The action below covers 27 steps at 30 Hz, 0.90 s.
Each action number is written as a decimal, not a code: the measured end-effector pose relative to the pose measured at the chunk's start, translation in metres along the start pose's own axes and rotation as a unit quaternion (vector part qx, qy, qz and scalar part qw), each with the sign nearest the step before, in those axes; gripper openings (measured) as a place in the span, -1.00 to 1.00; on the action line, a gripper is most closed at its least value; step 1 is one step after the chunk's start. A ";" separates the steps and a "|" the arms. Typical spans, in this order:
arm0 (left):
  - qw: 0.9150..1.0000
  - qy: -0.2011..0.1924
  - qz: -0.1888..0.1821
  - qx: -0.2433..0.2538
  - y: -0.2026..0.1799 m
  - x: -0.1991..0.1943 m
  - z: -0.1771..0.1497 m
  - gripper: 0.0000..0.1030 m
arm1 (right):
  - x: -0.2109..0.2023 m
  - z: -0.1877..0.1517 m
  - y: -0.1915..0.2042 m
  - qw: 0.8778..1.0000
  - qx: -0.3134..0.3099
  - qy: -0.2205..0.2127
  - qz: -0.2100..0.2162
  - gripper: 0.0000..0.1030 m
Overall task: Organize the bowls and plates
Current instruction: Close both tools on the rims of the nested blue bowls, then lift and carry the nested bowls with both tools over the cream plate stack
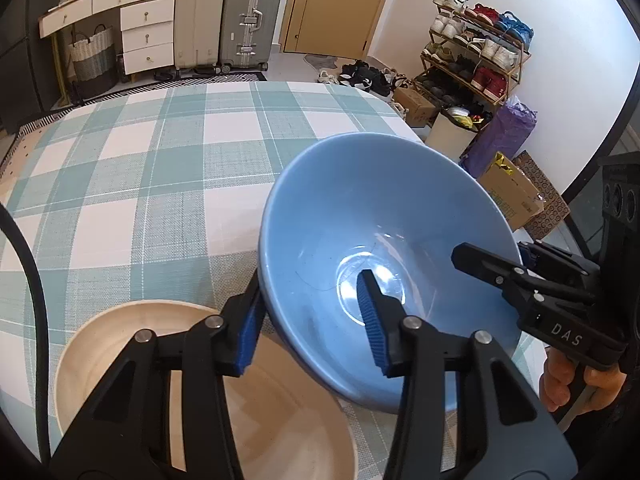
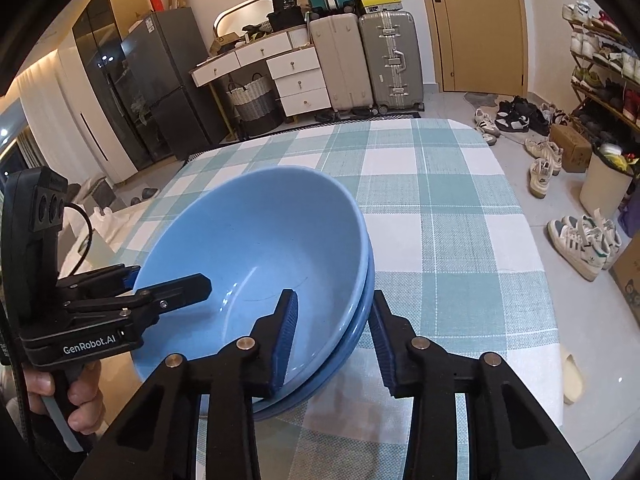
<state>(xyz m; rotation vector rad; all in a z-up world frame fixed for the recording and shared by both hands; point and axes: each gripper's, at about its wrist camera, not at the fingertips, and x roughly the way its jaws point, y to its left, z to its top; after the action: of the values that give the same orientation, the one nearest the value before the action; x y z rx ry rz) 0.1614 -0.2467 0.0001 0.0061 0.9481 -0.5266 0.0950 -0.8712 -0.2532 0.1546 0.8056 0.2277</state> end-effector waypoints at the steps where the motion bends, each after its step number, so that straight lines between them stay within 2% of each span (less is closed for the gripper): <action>1: 1.000 0.000 0.003 0.002 0.000 0.000 0.000 -0.28 | 0.000 0.000 0.000 1.000 -0.001 -0.001 -0.002 -0.31; 15: 1.000 -0.006 0.006 0.004 0.002 -0.003 -0.002 -0.31 | -0.006 0.000 0.004 1.000 -0.002 -0.004 -0.019 -0.33; 27: 0.999 -0.035 0.008 0.016 -0.012 -0.036 -0.001 -0.31 | -0.027 0.002 0.010 0.999 -0.009 -0.020 -0.026 -0.33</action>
<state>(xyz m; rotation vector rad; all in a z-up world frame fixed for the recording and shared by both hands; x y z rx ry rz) 0.1387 -0.2419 0.0298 0.0245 0.8715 -0.5235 0.0772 -0.8686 -0.2306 0.1212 0.7669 0.1813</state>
